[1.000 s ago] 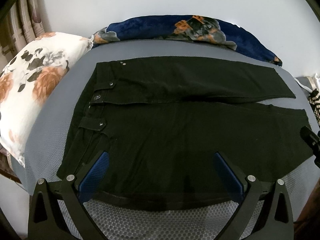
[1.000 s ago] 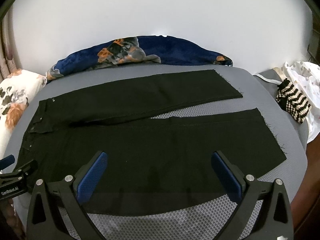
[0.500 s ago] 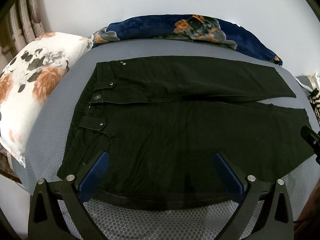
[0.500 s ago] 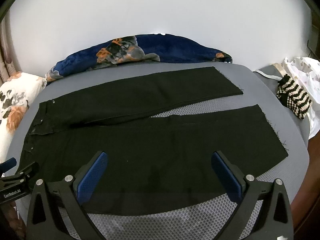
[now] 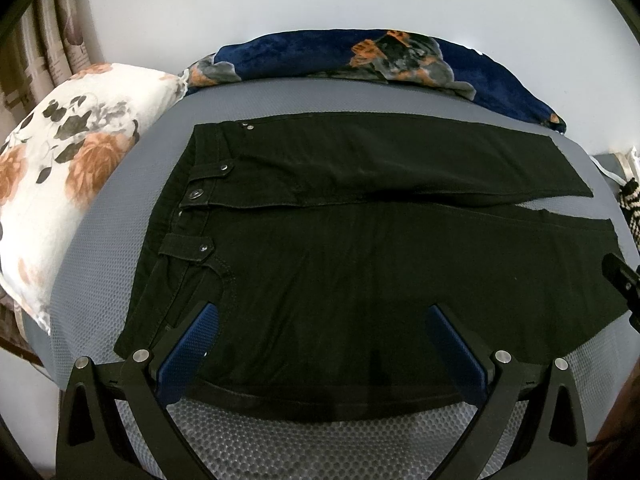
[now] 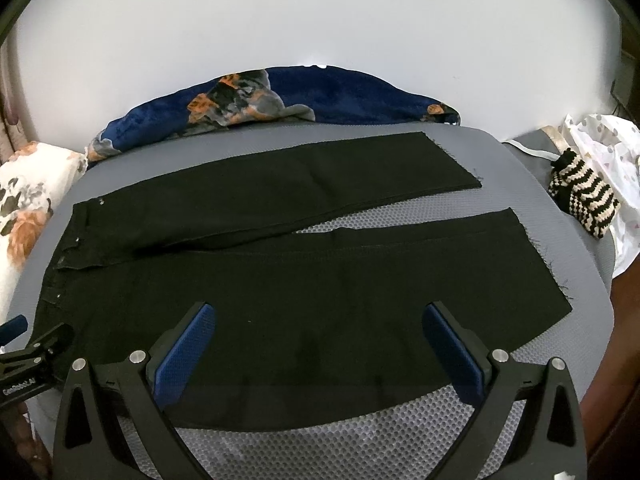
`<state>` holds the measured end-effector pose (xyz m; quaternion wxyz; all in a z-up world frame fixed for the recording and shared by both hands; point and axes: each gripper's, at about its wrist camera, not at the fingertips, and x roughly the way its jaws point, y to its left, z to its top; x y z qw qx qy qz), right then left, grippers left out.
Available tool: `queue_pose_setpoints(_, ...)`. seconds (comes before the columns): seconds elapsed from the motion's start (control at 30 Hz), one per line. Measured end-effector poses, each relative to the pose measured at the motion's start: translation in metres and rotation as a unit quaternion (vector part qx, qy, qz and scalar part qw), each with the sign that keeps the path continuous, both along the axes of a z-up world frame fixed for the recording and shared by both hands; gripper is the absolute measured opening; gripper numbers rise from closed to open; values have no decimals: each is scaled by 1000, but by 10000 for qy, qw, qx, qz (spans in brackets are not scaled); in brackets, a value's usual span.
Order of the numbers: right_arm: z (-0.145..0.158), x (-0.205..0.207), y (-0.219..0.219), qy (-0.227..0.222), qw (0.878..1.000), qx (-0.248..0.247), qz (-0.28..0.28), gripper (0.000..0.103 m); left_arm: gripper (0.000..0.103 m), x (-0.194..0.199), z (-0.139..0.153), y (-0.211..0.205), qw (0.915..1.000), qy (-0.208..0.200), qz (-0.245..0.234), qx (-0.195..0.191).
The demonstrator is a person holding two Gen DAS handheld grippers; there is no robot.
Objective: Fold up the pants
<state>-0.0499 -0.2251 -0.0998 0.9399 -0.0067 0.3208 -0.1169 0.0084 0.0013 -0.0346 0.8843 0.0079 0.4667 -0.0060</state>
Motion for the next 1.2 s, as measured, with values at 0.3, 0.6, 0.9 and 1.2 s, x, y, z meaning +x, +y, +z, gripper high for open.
queue_pose_setpoints(0.3, 0, 3, 0, 11, 10000, 20, 2, 103, 103, 2, -1, 5, 10000, 13, 22, -45)
queue_pose_setpoints(0.6, 11, 22, 2, 33, 10000, -13, -35, 103, 103, 22, 1, 17, 9998, 30, 127, -149)
queue_pose_setpoints(0.9, 17, 62, 7, 215, 9994, 282, 34, 103, 103, 69, 15, 54, 9988, -134, 356, -324)
queue_pose_setpoints(1.2, 26, 124, 19, 352, 9969, 341, 621, 103, 86, 143, 13, 134, 9948, -143, 701, -726)
